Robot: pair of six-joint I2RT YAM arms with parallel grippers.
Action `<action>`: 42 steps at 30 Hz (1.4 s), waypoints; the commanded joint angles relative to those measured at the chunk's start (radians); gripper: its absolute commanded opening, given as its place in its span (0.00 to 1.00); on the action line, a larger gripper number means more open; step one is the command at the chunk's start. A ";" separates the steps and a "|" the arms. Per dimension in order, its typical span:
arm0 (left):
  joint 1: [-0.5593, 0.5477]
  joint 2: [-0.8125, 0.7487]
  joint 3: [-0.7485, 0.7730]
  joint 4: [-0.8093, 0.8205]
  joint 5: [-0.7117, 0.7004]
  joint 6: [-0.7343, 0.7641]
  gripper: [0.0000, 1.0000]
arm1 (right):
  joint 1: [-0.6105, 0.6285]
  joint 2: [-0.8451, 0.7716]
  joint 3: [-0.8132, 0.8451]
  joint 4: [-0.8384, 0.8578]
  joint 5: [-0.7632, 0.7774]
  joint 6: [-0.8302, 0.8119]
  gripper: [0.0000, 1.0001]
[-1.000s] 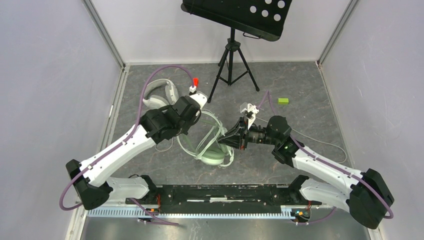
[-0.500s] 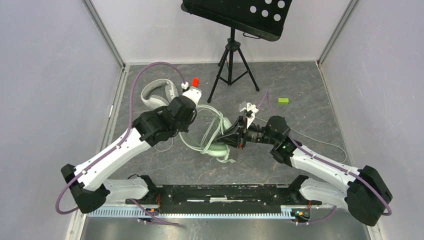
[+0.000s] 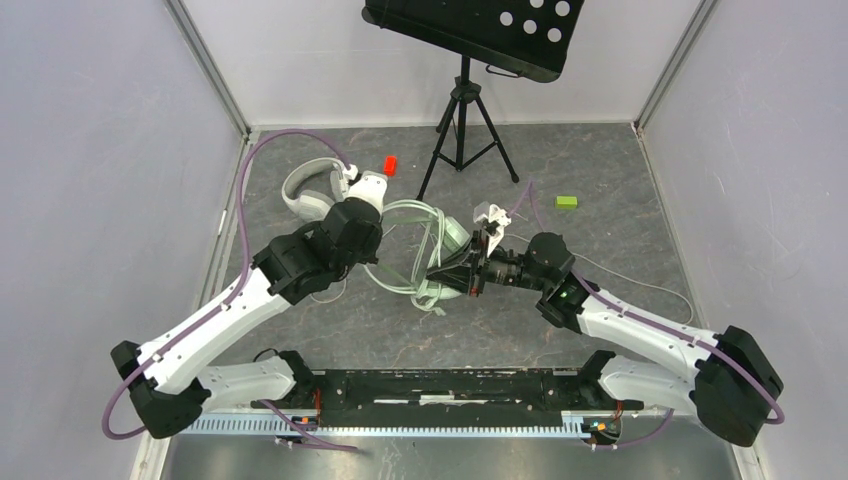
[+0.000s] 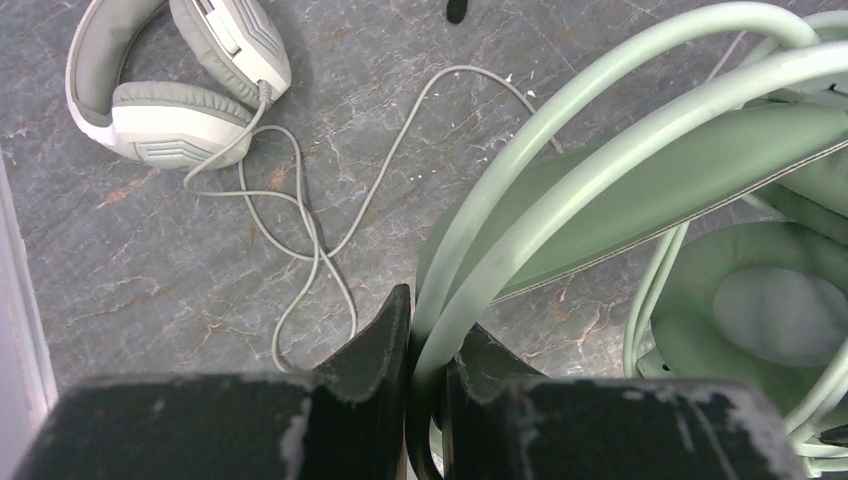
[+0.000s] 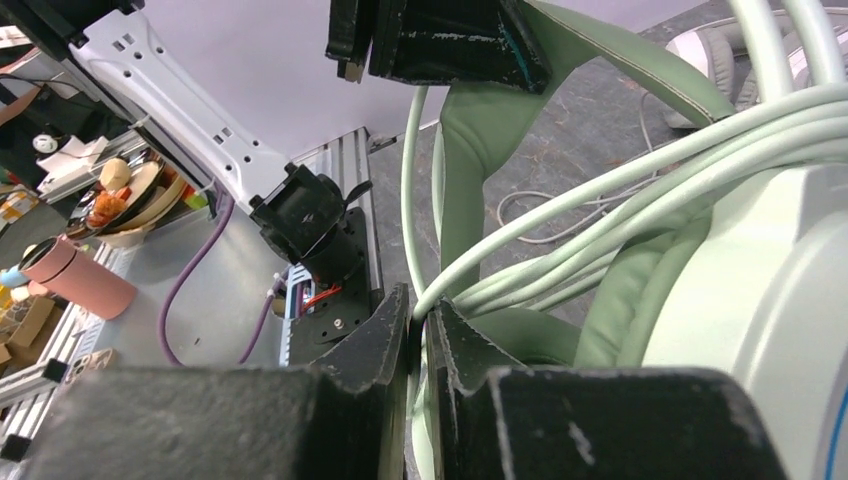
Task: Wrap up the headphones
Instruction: Wrap the headphones cable around the headphones.
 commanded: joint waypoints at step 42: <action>0.006 -0.233 -0.041 0.274 -0.149 -0.335 0.03 | 0.373 -0.059 0.167 -0.307 0.688 -0.324 0.21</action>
